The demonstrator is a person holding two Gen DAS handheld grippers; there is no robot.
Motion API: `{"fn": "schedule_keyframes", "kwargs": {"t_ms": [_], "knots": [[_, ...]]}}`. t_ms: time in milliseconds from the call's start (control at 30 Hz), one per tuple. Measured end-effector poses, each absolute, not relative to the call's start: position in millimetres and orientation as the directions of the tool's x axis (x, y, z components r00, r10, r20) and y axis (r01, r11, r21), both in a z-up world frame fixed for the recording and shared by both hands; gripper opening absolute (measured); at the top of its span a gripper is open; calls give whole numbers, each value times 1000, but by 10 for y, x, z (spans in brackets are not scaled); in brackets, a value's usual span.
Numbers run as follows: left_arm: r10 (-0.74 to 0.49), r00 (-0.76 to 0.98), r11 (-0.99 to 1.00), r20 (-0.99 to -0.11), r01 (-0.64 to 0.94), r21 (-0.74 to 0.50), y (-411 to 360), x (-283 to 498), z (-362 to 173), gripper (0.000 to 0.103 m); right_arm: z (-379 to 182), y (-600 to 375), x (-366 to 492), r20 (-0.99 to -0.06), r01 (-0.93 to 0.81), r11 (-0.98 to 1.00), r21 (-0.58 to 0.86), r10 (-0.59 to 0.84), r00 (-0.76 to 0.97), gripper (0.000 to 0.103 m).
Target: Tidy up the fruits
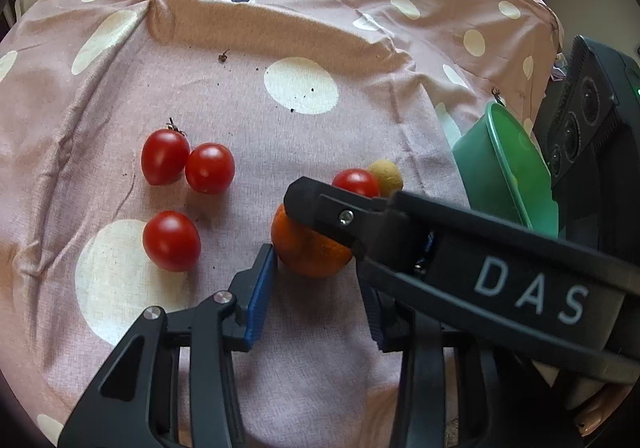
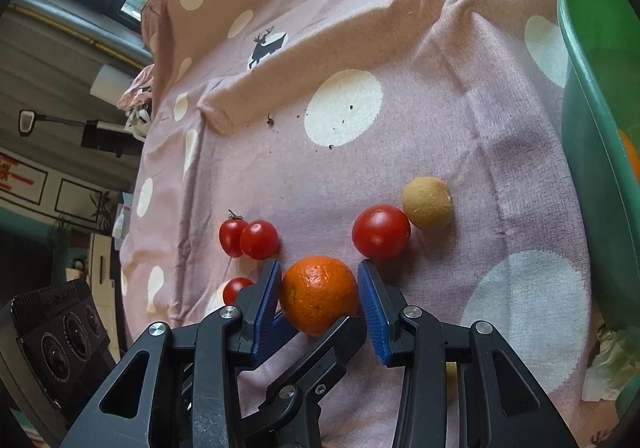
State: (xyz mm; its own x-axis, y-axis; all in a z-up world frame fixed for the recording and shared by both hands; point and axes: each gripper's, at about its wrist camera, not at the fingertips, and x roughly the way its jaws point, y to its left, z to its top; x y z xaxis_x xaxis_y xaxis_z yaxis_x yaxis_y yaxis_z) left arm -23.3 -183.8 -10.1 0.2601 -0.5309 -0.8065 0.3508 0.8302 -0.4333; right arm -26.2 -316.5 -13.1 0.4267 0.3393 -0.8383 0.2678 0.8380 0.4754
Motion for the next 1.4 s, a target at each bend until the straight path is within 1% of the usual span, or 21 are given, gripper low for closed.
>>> {"fn": "schedule_keyframes", "kwargs": {"t_ms": [633, 1400], "knots": [[-557, 369, 818, -744, 396, -417, -1785, -343, 178, 40, 214, -3001, -377, -800, 183, 883, 433, 283, 529, 44], [-576, 476, 809, -664, 448, -381, -1719, -584, 545, 40, 628, -2880, -602, -734, 109, 904, 414, 260, 628, 44]]}}
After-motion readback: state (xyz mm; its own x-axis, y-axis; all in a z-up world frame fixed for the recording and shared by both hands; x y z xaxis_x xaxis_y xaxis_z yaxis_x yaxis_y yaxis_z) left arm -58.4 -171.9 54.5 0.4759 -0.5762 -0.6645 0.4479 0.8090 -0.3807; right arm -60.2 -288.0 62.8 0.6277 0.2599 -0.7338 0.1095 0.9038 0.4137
